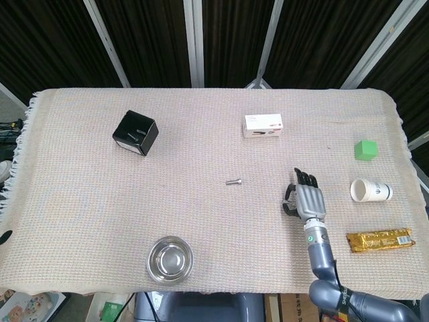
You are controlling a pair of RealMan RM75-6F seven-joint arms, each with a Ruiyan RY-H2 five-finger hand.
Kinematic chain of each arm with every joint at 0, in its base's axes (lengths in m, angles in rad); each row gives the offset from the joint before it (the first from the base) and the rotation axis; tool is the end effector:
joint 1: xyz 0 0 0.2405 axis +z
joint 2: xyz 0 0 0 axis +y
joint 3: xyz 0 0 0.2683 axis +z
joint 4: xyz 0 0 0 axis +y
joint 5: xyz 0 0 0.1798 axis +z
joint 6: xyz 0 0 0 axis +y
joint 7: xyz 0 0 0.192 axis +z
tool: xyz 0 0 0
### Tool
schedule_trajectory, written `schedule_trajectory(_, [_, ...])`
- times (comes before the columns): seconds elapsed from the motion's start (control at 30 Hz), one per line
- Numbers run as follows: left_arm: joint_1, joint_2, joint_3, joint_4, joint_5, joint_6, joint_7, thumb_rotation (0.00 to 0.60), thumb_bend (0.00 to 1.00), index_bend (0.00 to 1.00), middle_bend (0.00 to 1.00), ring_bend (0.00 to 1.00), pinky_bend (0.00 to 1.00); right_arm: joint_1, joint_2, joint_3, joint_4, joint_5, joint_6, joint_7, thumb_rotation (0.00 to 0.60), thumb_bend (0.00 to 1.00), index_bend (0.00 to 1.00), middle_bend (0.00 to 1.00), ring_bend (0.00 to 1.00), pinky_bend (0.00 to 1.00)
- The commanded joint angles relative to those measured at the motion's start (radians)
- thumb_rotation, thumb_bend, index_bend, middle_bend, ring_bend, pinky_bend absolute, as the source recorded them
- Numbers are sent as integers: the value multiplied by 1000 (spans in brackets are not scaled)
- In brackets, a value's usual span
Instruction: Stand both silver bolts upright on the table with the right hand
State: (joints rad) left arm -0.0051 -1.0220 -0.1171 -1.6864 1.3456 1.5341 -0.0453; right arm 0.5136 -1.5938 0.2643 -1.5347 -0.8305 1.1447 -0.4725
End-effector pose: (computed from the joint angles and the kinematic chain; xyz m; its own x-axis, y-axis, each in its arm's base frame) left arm -0.3331 0.2097 0.2486 0.3691 -0.0916 0.9248 0.9166 0.2001 -0.3460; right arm -0.2462 -0.3583 0.0193 0.2541 -0.2559 0.9327 -0.9513 0.1078 0.2887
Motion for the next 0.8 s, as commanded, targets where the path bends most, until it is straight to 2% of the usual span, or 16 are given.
schedule_trajectory(0.03, [-1,0,1,-1,1,-1,2,600,65,203,129,19,30,-5,21,9,-24,3,2,13,600,329,598,28,49,11])
schedule_trajectory(0.8, [0,-2,3,-5,4,1,12,600,65,203,129,19,30,6,82,22,-59,100,-22,14,600,330,598,28,49,10])
